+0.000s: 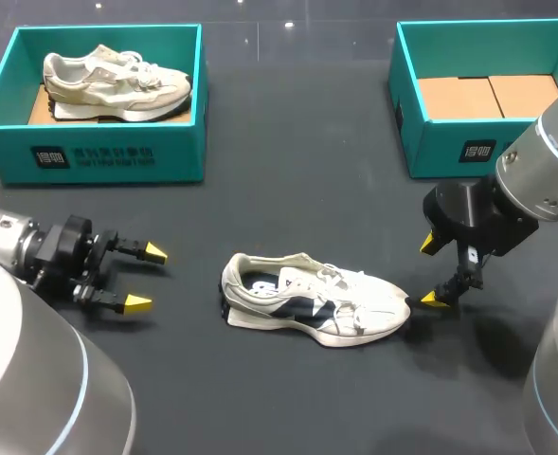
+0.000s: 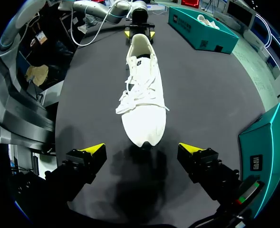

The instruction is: Take the shoe out of the shoebox, open the shoe tongue, remove and reinsert the insole, then place the shoe into the shoebox

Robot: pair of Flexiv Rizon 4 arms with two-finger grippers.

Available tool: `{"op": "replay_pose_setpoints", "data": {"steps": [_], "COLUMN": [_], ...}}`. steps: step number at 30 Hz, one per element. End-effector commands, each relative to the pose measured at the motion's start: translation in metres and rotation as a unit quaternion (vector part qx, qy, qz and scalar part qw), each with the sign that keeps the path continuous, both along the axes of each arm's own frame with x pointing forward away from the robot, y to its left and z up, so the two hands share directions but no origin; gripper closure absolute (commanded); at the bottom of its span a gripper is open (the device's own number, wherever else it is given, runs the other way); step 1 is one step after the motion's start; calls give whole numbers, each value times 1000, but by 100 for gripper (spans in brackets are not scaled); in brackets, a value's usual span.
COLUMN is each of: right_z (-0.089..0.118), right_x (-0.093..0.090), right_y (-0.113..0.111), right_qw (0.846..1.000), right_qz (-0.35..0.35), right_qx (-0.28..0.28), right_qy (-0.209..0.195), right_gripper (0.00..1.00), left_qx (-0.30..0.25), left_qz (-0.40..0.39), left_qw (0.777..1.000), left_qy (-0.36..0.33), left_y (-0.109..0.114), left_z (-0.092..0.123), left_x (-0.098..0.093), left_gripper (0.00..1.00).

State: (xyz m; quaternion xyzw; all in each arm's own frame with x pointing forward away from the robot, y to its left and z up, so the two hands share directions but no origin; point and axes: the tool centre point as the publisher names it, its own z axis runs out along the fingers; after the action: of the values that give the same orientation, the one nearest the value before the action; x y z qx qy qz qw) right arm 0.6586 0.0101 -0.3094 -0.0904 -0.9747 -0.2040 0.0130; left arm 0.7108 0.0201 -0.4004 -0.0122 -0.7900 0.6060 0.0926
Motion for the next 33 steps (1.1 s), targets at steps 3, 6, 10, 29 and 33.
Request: {"op": "replay_pose_setpoints", "data": {"steps": [3,6,10,29,33], "right_z": [-1,-1,-1,-1,-1], "right_x": [-2,-2,-2,-2,-2], "right_y": [0,0,0,0,0], "right_qw": [1000,1000,1000,1000,1000], "right_qz": [-1,-1,-1,-1,-1], "right_qx": [0,0,0,0,0], "right_qy": [-2,-2,-2,-2,-2], "right_gripper": [0,0,0,0,0], "left_qx": [-9,-13,-16,-25,-26], "left_qz": [4,2,5,9,7], "left_qw": [1000,1000,1000,1000,1000], "left_qy": [1,-5,-11,-8,-13], "left_y": [3,2,-4,-46,-54], "left_z": [-4,-3,-3,-5,-4], "left_x": [0,-2,-4,-5,-7], "left_gripper": [0,0,0,0,0]}}
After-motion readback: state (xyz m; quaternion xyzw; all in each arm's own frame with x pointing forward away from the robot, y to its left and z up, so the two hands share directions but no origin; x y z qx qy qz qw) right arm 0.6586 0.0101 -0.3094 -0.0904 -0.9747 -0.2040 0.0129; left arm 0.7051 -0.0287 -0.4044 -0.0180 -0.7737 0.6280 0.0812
